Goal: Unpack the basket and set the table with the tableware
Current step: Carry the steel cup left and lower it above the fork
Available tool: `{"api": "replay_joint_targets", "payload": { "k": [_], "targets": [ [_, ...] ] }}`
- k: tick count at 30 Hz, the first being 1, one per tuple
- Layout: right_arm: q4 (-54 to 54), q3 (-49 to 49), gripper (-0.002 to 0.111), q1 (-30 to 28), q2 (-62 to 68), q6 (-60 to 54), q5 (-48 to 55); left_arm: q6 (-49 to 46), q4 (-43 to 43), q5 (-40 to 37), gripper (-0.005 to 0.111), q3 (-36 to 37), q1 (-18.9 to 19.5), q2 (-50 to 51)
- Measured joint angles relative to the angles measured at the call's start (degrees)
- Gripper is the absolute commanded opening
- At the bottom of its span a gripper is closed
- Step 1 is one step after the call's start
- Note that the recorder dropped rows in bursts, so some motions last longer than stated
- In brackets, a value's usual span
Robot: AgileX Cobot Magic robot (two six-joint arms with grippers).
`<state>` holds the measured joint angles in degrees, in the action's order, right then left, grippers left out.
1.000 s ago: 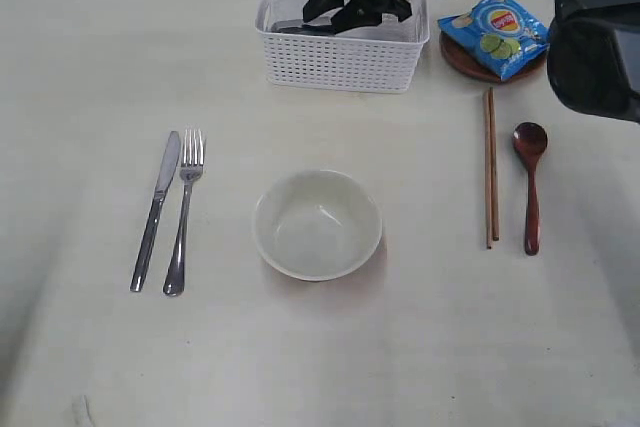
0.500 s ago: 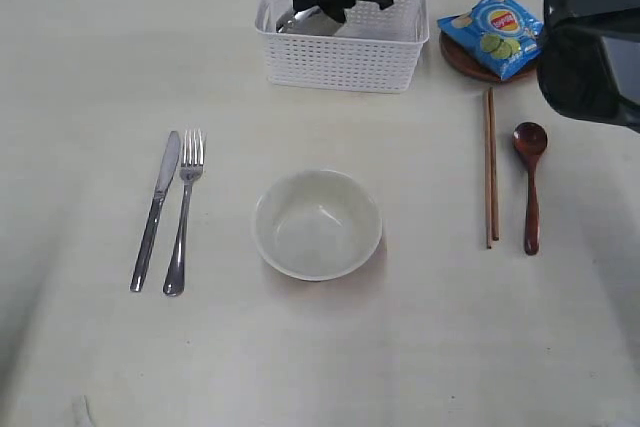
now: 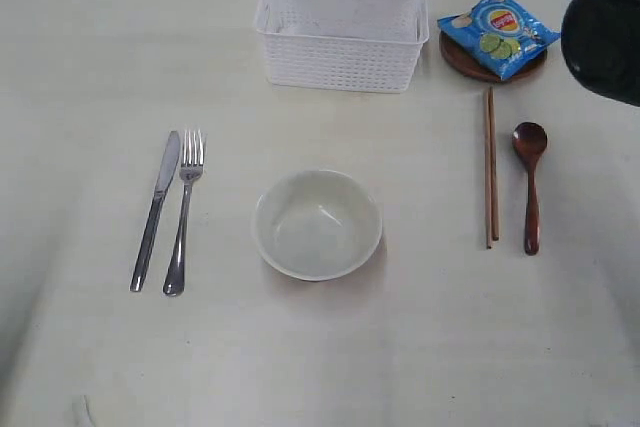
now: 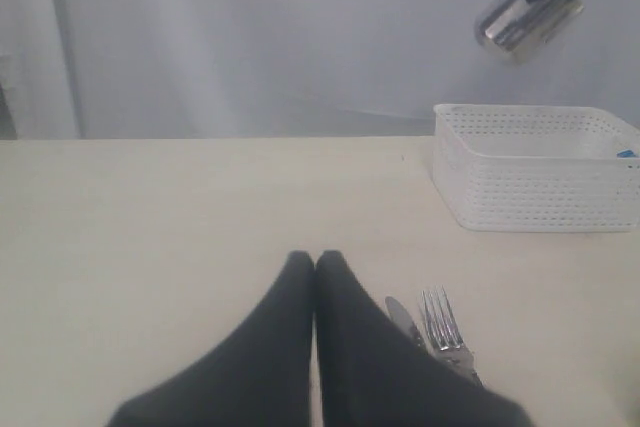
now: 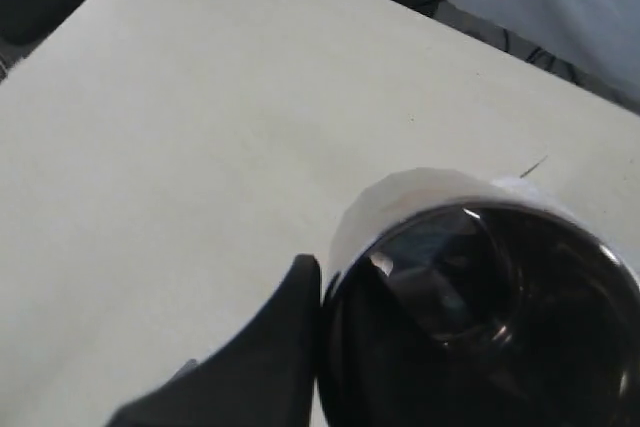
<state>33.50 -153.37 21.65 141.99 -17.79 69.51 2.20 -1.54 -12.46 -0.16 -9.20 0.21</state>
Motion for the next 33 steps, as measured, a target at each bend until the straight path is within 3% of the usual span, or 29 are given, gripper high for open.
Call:
{"api": "replay_joint_targets", "payload": {
  "k": [9,13,20,26,30,33],
  "targets": [
    [-16.2,-0.1,-0.001,12.6,-3.4,6.6,0.9,0.0,0.0,0.0,0.000,0.0,0.0,0.0],
    [-23.0,-0.1,-0.001,12.2,-4.1,11.4,0.9,0.0,0.0,0.0,0.000,0.0,0.0,0.0],
    [-25.7,0.9,-0.001,8.3,-6.5,14.4,0.9,0.0,0.0,0.0,0.000,0.0,0.0,0.0],
    [-25.7,19.0,-0.001,8.2,-17.4,14.7,0.7,0.0,0.0,0.0,0.000,0.0,0.0,0.0],
    [-25.3,34.7,-0.001,10.8,-25.8,12.4,-0.3,0.0,0.0,0.0,0.000,0.0,0.0,0.0],
    [-25.5,43.0,-0.001,14.2,-30.0,12.0,-6.8,0.0,0.0,0.0,0.000,0.0,0.0,0.0]
  ]
}}
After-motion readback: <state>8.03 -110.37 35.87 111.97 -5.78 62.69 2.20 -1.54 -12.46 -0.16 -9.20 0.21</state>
